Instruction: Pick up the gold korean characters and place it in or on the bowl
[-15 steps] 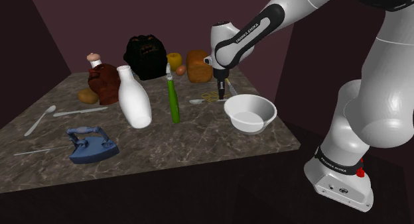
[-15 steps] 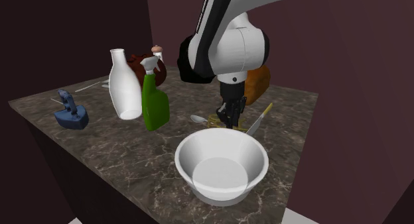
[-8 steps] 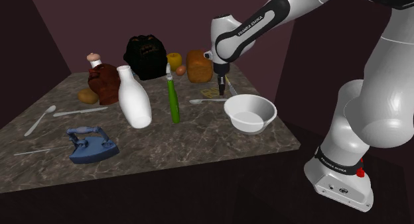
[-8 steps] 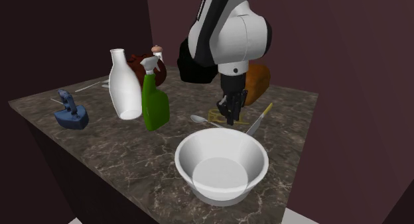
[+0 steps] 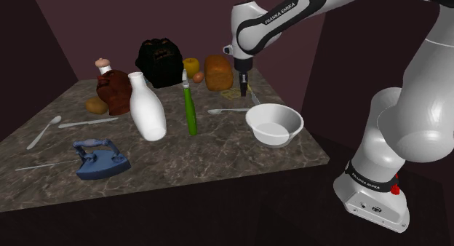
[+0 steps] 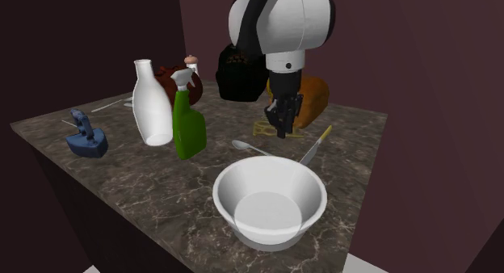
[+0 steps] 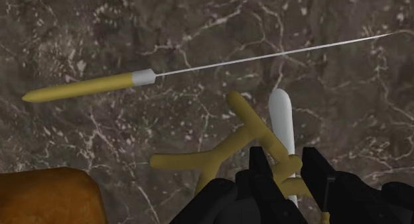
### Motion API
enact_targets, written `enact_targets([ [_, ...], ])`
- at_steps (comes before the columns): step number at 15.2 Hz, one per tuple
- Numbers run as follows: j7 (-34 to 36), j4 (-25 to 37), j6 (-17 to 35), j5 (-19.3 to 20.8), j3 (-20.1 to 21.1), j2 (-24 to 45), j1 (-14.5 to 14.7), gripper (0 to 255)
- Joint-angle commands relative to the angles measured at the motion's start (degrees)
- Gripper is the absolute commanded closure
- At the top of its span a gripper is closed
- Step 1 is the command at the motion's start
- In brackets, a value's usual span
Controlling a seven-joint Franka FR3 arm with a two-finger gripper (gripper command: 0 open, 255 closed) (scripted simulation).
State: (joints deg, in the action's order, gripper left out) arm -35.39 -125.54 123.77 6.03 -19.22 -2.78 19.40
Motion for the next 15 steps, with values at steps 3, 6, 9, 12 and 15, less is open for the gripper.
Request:
enact_targets([
  [3, 0.18, 1.89, -3.02, 0.24, 0.19, -1.13, 0.12, 255],
  [6, 0.21, 3.37, -5.32, 0.41, 0.29, -1.98, 0.17, 255],
  [9, 0.21, 4.96, -7.62, 0.53, 0.40, -2.72, 0.21, 255],
  [12, 0.18, 6.66, -9.91, 0.62, 0.51, -3.33, 0.26, 255],
  [15, 0.13, 8.32, -12.03, 0.66, 0.61, -3.80, 0.31, 255],
])
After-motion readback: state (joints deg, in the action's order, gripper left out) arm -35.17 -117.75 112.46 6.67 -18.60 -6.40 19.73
